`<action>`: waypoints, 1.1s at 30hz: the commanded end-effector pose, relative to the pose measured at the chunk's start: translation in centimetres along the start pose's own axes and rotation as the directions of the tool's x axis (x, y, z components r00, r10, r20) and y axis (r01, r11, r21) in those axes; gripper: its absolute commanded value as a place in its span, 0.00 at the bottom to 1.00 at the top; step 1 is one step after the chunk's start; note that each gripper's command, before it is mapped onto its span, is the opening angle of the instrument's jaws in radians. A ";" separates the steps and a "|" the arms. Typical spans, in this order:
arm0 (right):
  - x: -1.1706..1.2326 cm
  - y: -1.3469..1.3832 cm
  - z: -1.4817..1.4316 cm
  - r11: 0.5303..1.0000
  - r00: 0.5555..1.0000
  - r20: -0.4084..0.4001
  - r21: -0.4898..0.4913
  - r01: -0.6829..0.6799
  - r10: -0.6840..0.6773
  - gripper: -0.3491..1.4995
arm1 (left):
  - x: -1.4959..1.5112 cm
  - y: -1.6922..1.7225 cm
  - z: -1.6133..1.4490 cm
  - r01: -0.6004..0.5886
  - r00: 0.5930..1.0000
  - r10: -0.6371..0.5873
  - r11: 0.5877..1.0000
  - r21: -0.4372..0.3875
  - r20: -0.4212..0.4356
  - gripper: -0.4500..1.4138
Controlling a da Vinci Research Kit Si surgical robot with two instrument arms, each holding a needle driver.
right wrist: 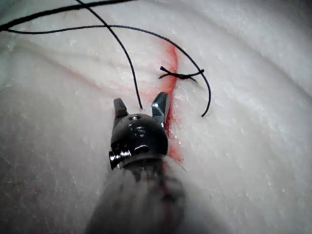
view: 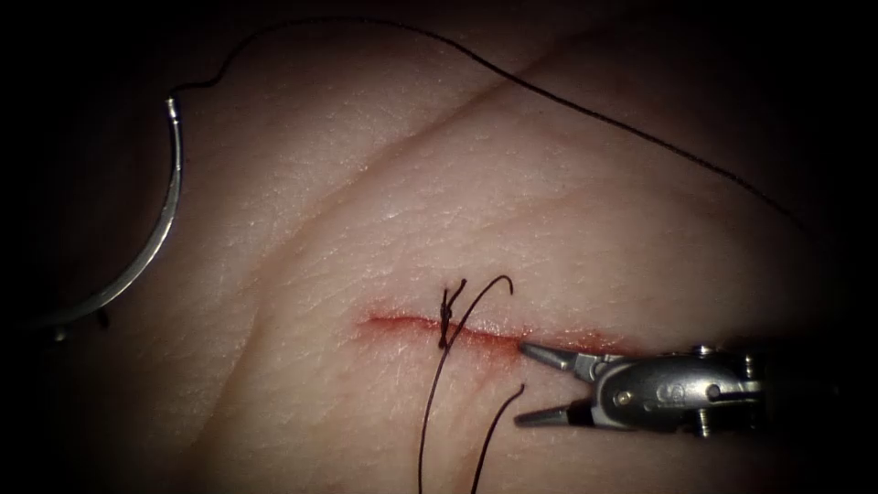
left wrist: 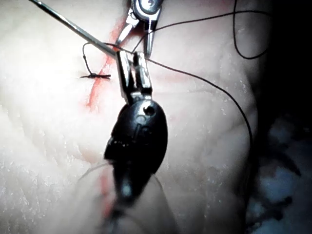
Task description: Wound Closure
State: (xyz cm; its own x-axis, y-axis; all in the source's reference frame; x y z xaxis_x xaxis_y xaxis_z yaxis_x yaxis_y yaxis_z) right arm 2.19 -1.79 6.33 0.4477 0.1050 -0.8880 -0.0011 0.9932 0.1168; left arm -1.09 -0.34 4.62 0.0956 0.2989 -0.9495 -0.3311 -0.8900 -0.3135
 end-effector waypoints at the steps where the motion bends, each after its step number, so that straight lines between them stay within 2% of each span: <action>1: 0.01 -0.07 0.06 1.000 1.000 -0.006 0.007 -0.001 0.001 0.28 | -0.06 0.05 0.03 0.002 1.000 -0.002 1.000 0.000 0.001 0.00; 2: 0.04 -0.11 0.07 1.000 1.000 -0.020 0.028 0.014 -0.014 0.00 | -0.06 0.05 0.04 0.002 1.000 -0.002 1.000 0.000 0.001 0.00; 12: 0.09 -0.20 -0.02 0.999 1.000 -0.025 0.043 0.020 -0.019 0.00 | -0.05 0.06 0.03 0.001 1.000 -0.001 1.000 0.000 0.001 0.00; 16: 0.20 -0.35 -0.13 0.998 0.999 -0.039 0.057 0.029 -0.027 0.00 | -0.06 0.06 0.03 0.001 1.000 -0.001 1.000 0.000 0.001 0.00; 17: 0.30 -0.46 -0.20 0.997 0.998 -0.048 0.070 0.035 -0.032 0.00 | -0.06 0.06 0.04 0.001 1.000 -0.001 1.000 0.001 0.001 0.00; 21: 0.46 -0.61 -0.28 0.995 0.998 -0.055 0.091 0.045 -0.040 0.00 | -0.06 0.06 0.06 0.001 1.000 -0.001 1.000 0.000 -0.001 0.00; 25: 0.76 -0.92 -0.38 0.989 0.996 -0.063 0.132 0.066 -0.058 0.00 | -0.06 0.07 0.06 0.001 1.000 -0.001 1.000 0.000 -0.001 0.00; 33: 1.00 -1.27 -0.47 0.978 0.994 -0.063 0.183 0.098 -0.088 0.00 | -0.05 0.07 0.05 0.001 1.000 -0.001 1.000 0.000 0.000 0.00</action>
State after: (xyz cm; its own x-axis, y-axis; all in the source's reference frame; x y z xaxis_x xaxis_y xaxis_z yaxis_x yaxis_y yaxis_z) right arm 2.16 -2.87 5.01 0.3895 0.0124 -0.9209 0.2138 0.9714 0.1035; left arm -1.12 -0.35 4.60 0.0966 0.2980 -0.9497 -0.3322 -0.8898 -0.3130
